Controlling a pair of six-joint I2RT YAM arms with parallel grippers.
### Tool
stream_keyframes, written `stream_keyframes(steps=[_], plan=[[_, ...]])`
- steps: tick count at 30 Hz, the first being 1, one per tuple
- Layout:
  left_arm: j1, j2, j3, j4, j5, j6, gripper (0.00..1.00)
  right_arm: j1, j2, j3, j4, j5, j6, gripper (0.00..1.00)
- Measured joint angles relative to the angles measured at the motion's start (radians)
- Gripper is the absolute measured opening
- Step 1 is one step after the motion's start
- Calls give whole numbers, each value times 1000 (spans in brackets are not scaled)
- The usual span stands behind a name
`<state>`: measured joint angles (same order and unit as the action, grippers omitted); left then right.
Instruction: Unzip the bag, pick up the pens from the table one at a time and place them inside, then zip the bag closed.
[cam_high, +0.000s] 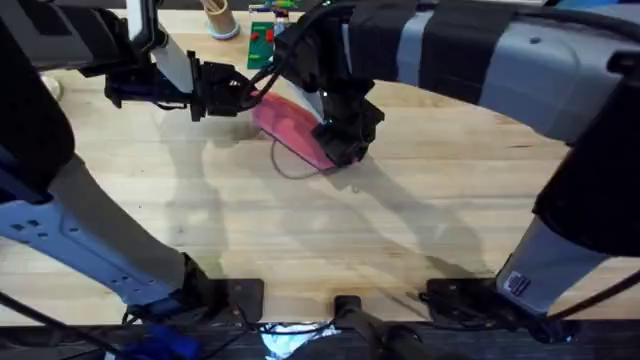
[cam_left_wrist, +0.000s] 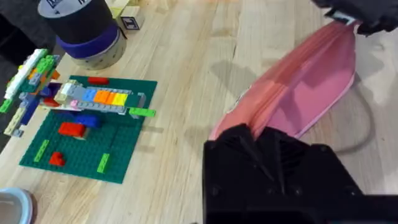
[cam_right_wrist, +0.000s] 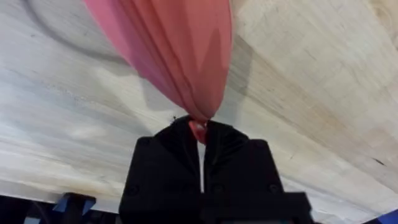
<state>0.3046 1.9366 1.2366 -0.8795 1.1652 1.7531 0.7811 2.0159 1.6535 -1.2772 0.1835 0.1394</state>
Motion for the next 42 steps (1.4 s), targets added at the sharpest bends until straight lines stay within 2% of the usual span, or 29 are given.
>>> stream_keyframes(steps=[2, 4, 6, 8, 9, 13, 14, 22, 35, 36, 40, 41, 42], plan=[[0, 0, 0, 0, -2, 0, 42, 0, -7, -3, 2, -1, 1, 37], [0, 0, 0, 0, -3, 0, 42, 0, -22, -7, 2, -4, 3, 80], [1, 0, 0, 5, -7, 0, 42, 0, -44, -10, -10, -5, 5, 134], [12, 0, 0, 27, -12, 1, 42, -1, -73, -16, -65, -4, 10, 249], [24, 0, 1, 32, -14, 1, 42, -3, -92, -19, -78, -4, 13, 363], [65, 0, 1, 33, -16, 1, 42, -6, -181, -18, -70, -4, 17, 932], [70, 0, 1, 35, -16, 1, 42, -6, -204, -17, -73, -4, 18, 975], [69, 0, 2, 38, -19, 1, 42, -7, -365, -3, -38, -4, 22, 995], [69, 0, 2, 38, -19, 1, 42, -7, -381, -2, 10, -4, 22, 996], [69, 0, 2, 38, -20, 5, 104, -7, -381, -2, 12, -4, 22, 996], [69, 0, 5, 39, -13, 4, 733, -7, -381, -2, 20, -4, 22, 996], [69, 0, 5, 39, -13, 4, 874, -7, -381, -2, 21, -4, 22, 996], [69, 0, 5, 38, -13, 2, 967, -7, -381, -2, 20, -4, 22, 996]])
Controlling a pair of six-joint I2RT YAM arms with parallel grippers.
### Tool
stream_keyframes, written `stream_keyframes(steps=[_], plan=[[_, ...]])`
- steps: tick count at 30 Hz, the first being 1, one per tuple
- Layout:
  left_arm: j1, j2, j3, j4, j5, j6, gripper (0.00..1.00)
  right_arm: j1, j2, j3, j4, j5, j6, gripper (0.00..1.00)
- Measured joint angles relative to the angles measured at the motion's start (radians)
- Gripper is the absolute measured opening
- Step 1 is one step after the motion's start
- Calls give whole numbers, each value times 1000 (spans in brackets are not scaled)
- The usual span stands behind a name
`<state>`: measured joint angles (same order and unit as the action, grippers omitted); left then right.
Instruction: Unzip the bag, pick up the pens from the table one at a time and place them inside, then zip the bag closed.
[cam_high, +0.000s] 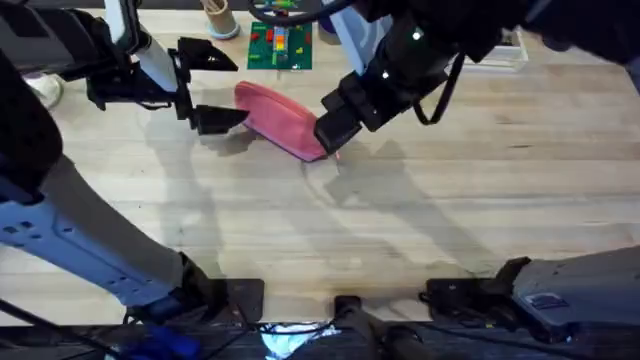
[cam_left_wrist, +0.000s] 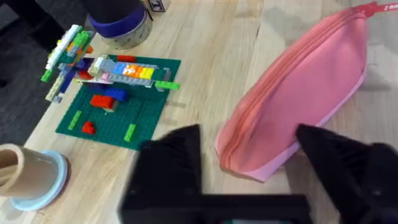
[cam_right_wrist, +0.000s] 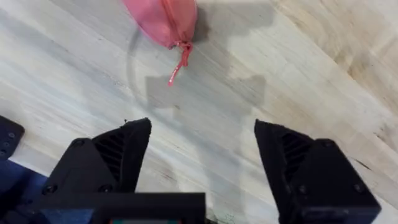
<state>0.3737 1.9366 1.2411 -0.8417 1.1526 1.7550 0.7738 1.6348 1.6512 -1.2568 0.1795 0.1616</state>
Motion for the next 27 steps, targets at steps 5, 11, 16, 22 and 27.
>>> stream_keyframes(steps=[5, 11, 16, 22, 27], plan=[[0, 0, 1, 10, 1, 3, 996, 0, 0, 0, 10, 0, 0, 996], [4, -3, 6, -72, -2, 5, 995, 0, 0, 1, 29, 0, 19, 996], [7, -97, 11, -197, -60, 7, 993, 0, 0, 22, 29, 0, 48, 995], [8, -310, 58, -386, -191, 10, 993, 0, 0, 53, 29, 0, 56, 995], [8, -452, 85, -499, -300, -25, 993, 0, -1, 87, 28, 38, 79, 996]])
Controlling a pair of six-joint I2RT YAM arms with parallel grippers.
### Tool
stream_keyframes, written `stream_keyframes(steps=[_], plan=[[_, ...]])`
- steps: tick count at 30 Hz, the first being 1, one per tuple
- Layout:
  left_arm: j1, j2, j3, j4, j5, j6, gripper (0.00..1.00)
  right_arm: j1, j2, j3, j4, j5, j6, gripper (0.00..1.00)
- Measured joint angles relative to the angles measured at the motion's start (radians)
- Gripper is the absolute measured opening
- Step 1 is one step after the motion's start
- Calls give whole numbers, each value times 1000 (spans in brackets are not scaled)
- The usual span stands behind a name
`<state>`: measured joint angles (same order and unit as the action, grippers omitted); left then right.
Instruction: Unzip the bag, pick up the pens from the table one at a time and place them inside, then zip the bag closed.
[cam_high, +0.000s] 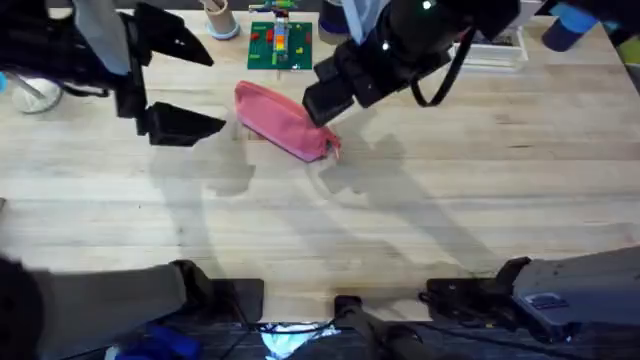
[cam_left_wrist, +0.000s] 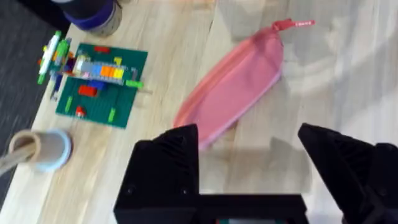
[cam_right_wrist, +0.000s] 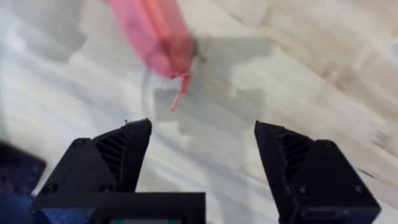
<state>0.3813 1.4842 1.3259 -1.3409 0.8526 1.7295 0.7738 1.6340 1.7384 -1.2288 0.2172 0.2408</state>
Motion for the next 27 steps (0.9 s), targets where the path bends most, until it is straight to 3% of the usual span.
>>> stream_keyframes(steps=[4, 13, 17, 22, 27], plan=[[0, -90, 3, -6, -55, -139, 993, 0, -21, 12, 0, 95, 22, 996], [-1, -273, 49, -10, -144, -601, 993, 0, -158, 20, -96, 280, 38, 996], [-1, -336, 71, -10, -159, -764, 993, 0, -197, 21, -179, 359, 70, 996], [-1, -403, 76, -13, -168, -899, 993, -18, -230, 21, -245, 457, 141, 996], [-1, -436, 76, -14, -169, -949, 993, -60, -255, 22, -248, 501, 202, 996]])
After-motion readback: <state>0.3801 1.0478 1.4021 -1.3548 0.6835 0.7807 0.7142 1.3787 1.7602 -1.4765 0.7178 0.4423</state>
